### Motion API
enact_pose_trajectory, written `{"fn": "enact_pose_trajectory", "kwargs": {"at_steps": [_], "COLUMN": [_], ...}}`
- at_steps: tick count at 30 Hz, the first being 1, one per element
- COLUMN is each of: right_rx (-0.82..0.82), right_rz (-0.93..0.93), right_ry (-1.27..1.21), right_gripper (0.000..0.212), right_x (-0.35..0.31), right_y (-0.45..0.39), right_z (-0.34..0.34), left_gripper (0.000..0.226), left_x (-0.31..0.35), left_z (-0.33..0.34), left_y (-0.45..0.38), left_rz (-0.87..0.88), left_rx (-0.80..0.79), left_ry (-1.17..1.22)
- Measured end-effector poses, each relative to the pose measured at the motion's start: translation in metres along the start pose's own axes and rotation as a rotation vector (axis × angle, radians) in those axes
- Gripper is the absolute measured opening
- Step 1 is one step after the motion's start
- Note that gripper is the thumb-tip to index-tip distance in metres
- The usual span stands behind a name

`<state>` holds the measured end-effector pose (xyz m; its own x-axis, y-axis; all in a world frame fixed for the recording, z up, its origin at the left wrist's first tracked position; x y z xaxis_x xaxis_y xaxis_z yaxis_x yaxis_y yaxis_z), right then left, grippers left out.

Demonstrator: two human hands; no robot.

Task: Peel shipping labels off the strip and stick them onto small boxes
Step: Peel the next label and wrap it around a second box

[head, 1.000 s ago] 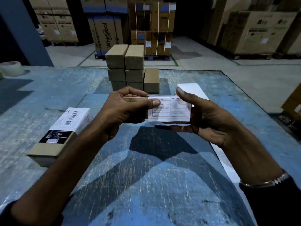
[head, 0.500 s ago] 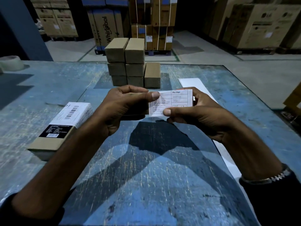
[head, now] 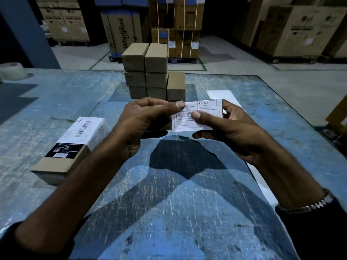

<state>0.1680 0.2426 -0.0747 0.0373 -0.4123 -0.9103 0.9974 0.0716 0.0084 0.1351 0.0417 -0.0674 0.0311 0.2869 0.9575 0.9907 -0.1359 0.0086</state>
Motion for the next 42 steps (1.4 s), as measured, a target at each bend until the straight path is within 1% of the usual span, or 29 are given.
{"fn": "enact_pose_trajectory", "kwargs": {"at_steps": [3,6,9,12,16,18,21,24,27,29,31,33,35,37,40,42], "right_rx": [-0.035,-0.030,0.038,0.122,0.058,0.031,-0.026,-0.067,-0.122,-0.176,-0.161,-0.100,-0.065,-0.022,0.089,0.168], "right_rz": [-0.003,0.010,0.053,0.012,0.019,0.012,0.004,-0.013,0.067,0.096,0.072,0.052,0.029,0.021,0.076,0.110], "right_ry": [0.054,0.143,0.106,0.127,0.314,0.363,0.379,0.457,0.461,0.480,0.402,0.263,0.193,0.163,0.042,-0.041], "right_gripper": [0.071,0.075,0.070,0.066,0.061,0.060,0.070,0.078,0.093,0.096,0.089,0.082,0.059,0.044,0.039,0.034], "right_x": [-0.001,-0.002,0.001,0.003,0.001,-0.004,-0.007,-0.010,-0.008,-0.006,-0.010,-0.012,-0.012,-0.008,0.001,0.005], "right_y": [0.003,0.005,0.005,0.002,0.003,0.005,0.007,0.007,0.008,0.009,0.009,0.008,0.008,0.006,0.003,0.002], "right_z": [0.002,0.003,0.004,-0.001,-0.001,-0.003,-0.001,0.001,-0.001,0.000,0.001,-0.002,0.001,0.001,-0.010,-0.018], "left_gripper": [0.055,0.054,0.051,0.051,0.057,0.059,0.058,0.053,0.052,0.058,0.063,0.064,0.067,0.068,0.058,0.063], "left_x": [0.000,0.000,0.000,-0.002,-0.006,-0.005,-0.004,-0.008,-0.008,-0.009,-0.008,-0.008,-0.007,-0.007,-0.012,-0.012], "left_z": [0.001,0.002,0.002,0.002,0.002,0.004,0.005,0.000,-0.002,-0.002,0.000,0.001,0.002,0.001,0.000,-0.002], "left_y": [0.001,0.001,0.002,0.002,0.002,0.002,0.002,-0.001,-0.003,-0.003,-0.003,-0.002,-0.001,-0.001,-0.001,-0.001], "left_rz": [0.000,-0.013,-0.009,-0.012,-0.041,-0.047,-0.033,-0.055,-0.074,-0.075,-0.081,-0.094,-0.094,-0.101,-0.140,-0.136], "left_rx": [-0.016,-0.023,-0.005,0.010,0.007,-0.004,-0.008,-0.004,-0.025,-0.032,-0.041,-0.049,-0.059,-0.067,-0.059,-0.035], "left_ry": [-0.003,0.011,-0.005,-0.033,-0.036,-0.026,-0.040,-0.044,-0.044,-0.038,-0.041,-0.037,-0.051,-0.071,-0.013,-0.036]}}
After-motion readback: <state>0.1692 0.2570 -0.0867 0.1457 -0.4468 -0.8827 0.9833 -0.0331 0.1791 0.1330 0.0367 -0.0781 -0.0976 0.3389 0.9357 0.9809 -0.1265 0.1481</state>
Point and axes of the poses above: each hand's wrist, its own y-axis away from the middle knuckle, its own z-axis out of the palm, x = y × z, the point moved 9 cm from there along -y, towards the middle knuckle, and after that the axes turned 15 degrees about -y, right-handed, at the moved point
